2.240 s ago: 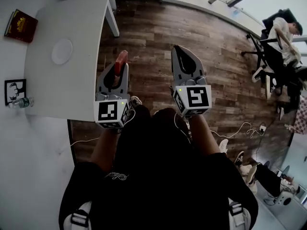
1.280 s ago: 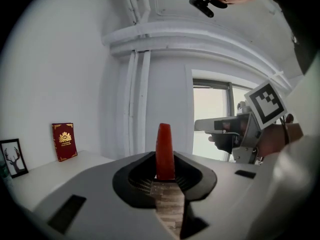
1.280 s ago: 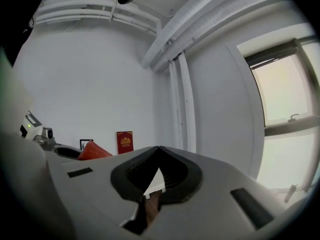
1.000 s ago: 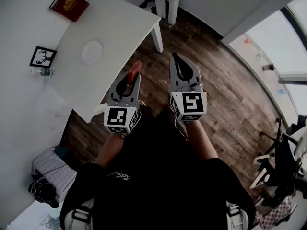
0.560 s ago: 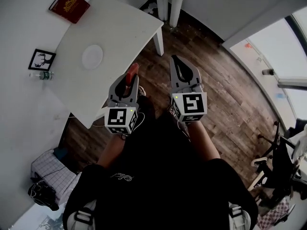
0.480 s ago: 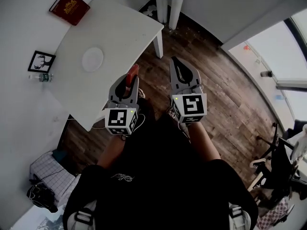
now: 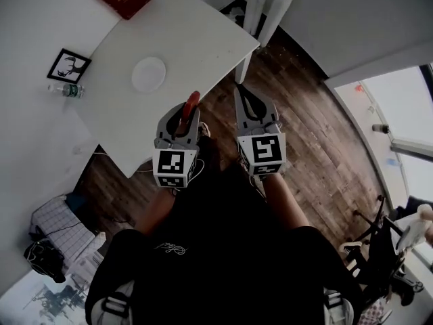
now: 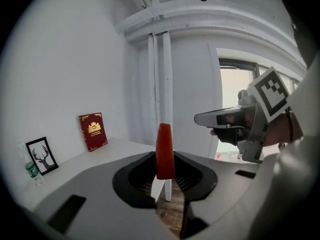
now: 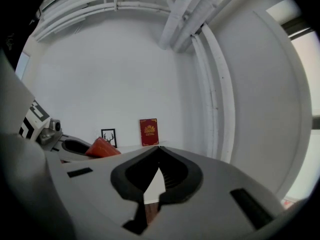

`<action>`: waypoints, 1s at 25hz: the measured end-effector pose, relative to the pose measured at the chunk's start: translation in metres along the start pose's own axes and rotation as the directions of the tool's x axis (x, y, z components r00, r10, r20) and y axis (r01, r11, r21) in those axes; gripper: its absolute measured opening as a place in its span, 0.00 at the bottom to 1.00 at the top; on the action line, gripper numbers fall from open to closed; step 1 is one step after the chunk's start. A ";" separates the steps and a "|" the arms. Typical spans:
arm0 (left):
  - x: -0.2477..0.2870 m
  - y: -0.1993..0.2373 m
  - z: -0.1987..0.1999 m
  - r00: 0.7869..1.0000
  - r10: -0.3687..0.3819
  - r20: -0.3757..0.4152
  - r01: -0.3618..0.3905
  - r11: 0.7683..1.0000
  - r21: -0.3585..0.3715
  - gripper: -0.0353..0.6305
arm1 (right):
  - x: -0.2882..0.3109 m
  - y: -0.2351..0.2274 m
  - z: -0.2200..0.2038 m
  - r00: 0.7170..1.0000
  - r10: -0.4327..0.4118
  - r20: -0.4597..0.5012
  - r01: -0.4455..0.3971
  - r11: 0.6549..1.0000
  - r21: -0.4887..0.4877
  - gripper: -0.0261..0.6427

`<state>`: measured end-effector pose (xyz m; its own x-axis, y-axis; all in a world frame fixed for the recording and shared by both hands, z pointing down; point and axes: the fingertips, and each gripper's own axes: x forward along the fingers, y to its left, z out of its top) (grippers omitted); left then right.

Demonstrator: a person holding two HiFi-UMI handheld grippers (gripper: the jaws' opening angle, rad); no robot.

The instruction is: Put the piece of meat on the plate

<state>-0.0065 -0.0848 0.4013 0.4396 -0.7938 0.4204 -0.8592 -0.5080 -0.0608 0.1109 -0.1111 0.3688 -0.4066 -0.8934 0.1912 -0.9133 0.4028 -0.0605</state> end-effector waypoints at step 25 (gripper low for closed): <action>-0.002 0.137 -0.056 0.959 0.168 -0.227 -0.114 0.967 0.230 0.18 | 0.082 0.089 -0.034 0.967 0.157 -0.202 -0.211 0.935 -0.284 0.07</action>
<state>-0.1394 -0.1339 0.4434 0.2182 -0.7705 0.5989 -0.8206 -0.4770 -0.3147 -0.0027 -0.1419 0.4128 -0.5317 -0.7602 0.3735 -0.7620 0.6218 0.1809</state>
